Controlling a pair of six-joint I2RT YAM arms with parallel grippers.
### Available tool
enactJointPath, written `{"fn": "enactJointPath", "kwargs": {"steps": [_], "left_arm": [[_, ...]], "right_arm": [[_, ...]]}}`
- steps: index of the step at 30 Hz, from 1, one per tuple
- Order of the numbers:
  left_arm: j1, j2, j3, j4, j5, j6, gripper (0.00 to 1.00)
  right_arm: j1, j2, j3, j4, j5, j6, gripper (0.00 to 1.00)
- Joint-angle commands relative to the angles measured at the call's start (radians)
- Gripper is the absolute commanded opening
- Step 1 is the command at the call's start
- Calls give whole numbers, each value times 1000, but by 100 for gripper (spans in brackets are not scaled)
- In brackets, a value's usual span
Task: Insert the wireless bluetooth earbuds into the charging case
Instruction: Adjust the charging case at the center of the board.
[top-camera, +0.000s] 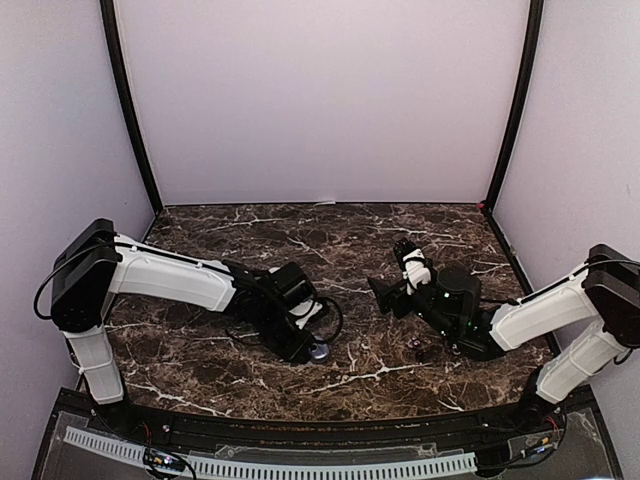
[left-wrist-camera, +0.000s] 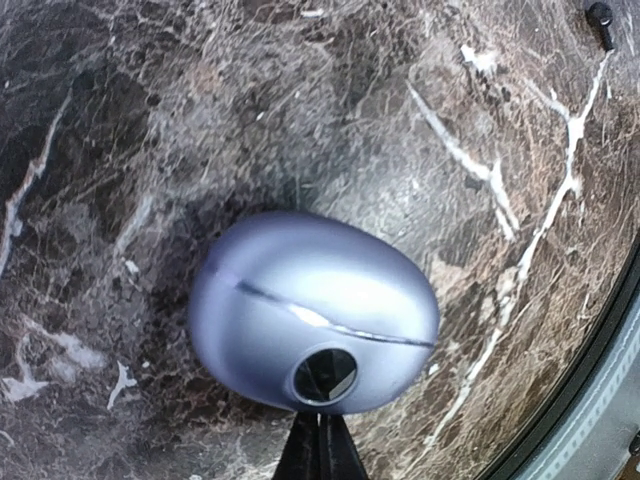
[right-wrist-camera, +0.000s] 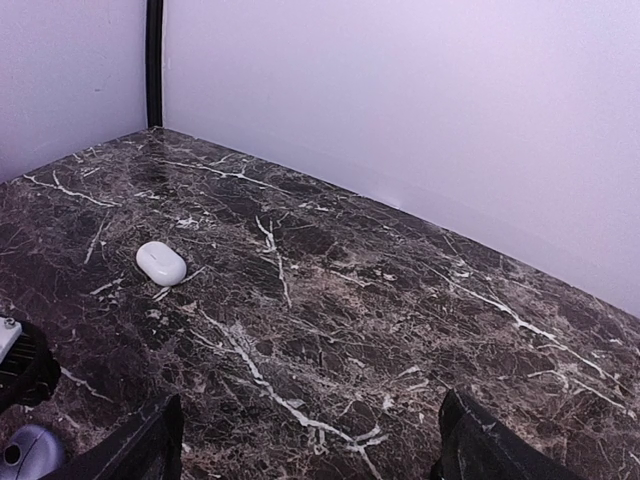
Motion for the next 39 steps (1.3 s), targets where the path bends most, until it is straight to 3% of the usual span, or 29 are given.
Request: {"fn": "enactJointPath", "kwargs": {"steps": [1, 5, 8, 16, 18, 21, 26, 32, 39], "left_arm": [[-6, -27, 12, 5, 20, -12, 1], [-6, -76, -24, 29, 29, -5, 8], [-4, -153, -80, 77, -1, -5, 26], [96, -310, -226, 208, 44, 19, 54], [131, -346, -268, 267, 58, 20, 78], [178, -398, -321, 349, 70, 25, 91], [259, -461, -381, 450, 20, 14, 93], [363, -507, -440, 551, -57, -61, 92], [369, -675, -610, 699, -268, -61, 86]], "right_arm": [[7, 3, 19, 28, -7, -9, 88], [8, 1, 18, 28, -9, -11, 88], [7, -2, 16, 28, -9, -12, 88], [13, -15, 10, 19, -18, -16, 88], [19, -33, 7, 4, -23, -17, 88], [44, -75, 27, -89, -21, 10, 88], [152, -93, 101, -307, 48, 150, 86], [333, 8, 206, -493, 193, 352, 86], [438, 133, 301, -611, 254, 507, 86]]}}
